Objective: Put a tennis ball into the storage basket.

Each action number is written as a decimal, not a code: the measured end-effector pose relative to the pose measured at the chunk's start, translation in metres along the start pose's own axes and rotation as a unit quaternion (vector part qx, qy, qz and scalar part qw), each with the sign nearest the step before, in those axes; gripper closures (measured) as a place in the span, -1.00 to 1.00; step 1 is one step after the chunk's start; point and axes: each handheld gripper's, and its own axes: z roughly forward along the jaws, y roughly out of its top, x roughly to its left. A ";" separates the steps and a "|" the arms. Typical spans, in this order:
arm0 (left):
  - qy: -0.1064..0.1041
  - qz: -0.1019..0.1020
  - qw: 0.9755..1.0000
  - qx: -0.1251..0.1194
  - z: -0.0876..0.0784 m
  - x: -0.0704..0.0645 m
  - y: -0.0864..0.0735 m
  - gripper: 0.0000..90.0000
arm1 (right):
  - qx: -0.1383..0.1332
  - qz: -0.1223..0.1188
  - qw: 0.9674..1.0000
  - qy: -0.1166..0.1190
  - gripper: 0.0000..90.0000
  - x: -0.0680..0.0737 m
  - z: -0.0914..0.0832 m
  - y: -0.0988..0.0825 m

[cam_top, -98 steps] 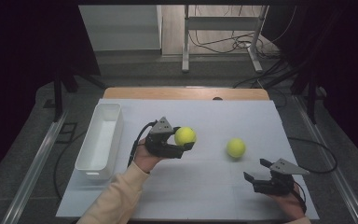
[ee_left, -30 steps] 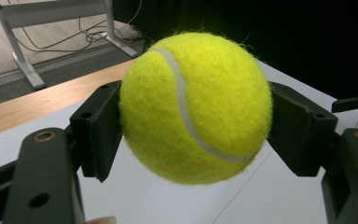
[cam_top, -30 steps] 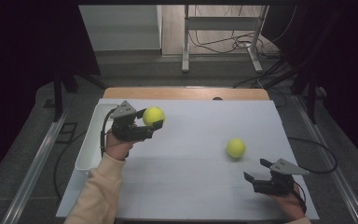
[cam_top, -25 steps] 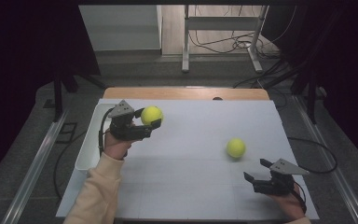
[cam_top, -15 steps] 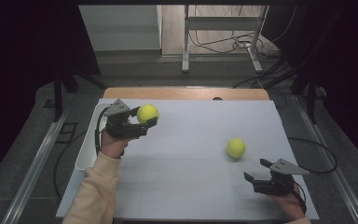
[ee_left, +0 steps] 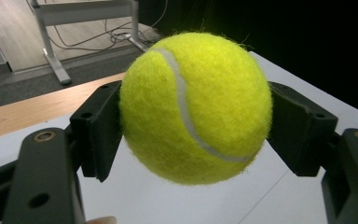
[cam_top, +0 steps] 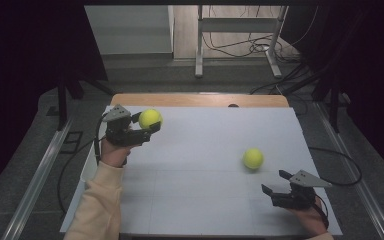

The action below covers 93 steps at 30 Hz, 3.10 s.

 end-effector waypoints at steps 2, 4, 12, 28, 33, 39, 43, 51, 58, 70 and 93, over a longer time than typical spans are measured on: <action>0.002 -0.002 1.000 -0.001 -0.001 0.001 0.000 -0.42 | 0.000 0.000 1.000 0.000 -0.67 0.000 0.000 0.000; 0.006 -0.004 1.000 -0.002 -0.003 0.004 0.000 -0.42 | 0.000 0.000 1.000 0.000 -0.67 0.000 0.000 0.000; 0.020 -0.010 1.000 -0.005 -0.011 0.012 -0.001 -0.42 | 0.000 0.000 1.000 0.000 -0.67 0.000 0.000 0.000; 0.056 -0.023 0.998 -0.009 -0.026 0.030 -0.004 -0.42 | 0.001 0.001 1.000 0.000 -0.67 0.000 0.000 0.000; 0.066 -0.024 0.998 -0.007 -0.030 0.034 -0.006 -0.42 | 0.001 0.000 1.000 0.000 -0.67 0.000 0.000 0.000; 0.073 -0.028 0.997 -0.003 -0.033 0.038 -0.009 -0.42 | 0.000 0.000 1.000 0.000 -0.67 0.000 0.000 0.000; 0.077 -0.029 0.997 -0.005 -0.036 0.040 -0.010 -0.42 | 0.001 0.000 1.000 0.000 -0.67 0.000 0.000 0.000; 0.088 -0.038 0.995 -0.007 -0.041 0.049 -0.012 -0.42 | 0.002 0.000 1.000 0.001 -0.67 0.000 0.000 0.000; 0.091 -0.044 0.995 -0.010 -0.046 0.053 -0.012 -0.42 | 0.002 0.000 1.000 0.000 -0.67 0.000 0.000 0.000; 0.107 -0.056 0.993 -0.011 -0.055 0.064 -0.017 -0.42 | 0.002 0.000 1.000 -0.001 -0.67 0.000 0.000 0.000; 0.136 -0.068 0.988 0.001 -0.059 0.080 -0.025 -0.42 | 0.004 -0.001 1.000 -0.001 -0.67 0.000 0.001 0.000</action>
